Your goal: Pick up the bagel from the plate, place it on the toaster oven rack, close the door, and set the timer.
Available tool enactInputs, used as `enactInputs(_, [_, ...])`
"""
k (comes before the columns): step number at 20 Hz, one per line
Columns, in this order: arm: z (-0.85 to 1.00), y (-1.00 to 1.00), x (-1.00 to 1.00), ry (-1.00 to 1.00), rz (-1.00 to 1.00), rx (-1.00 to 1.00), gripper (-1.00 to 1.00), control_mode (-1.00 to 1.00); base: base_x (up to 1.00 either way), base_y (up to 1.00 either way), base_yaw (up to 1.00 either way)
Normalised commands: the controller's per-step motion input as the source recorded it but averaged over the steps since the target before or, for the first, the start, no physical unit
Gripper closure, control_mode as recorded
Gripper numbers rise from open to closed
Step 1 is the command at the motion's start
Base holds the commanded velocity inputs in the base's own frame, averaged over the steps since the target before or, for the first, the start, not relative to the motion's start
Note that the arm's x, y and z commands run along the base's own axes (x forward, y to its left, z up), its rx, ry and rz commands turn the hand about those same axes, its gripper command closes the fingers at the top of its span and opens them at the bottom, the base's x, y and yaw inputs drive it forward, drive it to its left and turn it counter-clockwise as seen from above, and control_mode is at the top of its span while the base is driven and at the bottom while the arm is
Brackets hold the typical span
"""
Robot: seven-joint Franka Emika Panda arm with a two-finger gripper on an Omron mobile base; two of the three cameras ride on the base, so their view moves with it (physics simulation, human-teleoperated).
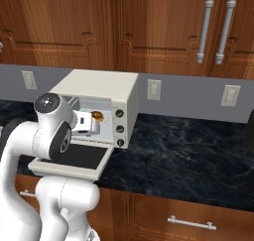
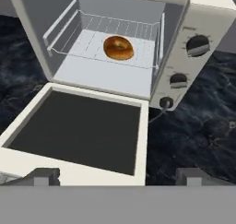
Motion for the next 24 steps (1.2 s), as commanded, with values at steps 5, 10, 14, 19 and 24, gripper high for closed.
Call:
enactInputs(5, [-0.47, 0.54, -0.58, 0.0, 0.11, -0.21, -1.0, -1.0, 0.0, 0.0, 0.0])
enactInputs(10, [-0.64, 0.7, -0.45, 0.0, 0.05, -0.24, -1.0, -1.0, 0.0, 0.0, 0.0])
enactInputs(14, [-0.57, 0.67, -0.33, 0.0, 0.03, -0.22, -1.0, -1.0, 0.0, 0.0, 0.0])
enactInputs(19, [-0.34, 0.38, -0.36, 0.0, 0.03, -0.2, -1.0, -1.0, 0.0, 0.0, 0.0])
enactInputs(24, [-0.19, 0.2, -0.31, 0.0, 0.01, -0.18, -1.0, -1.0, 0.0, 0.0, 0.0])
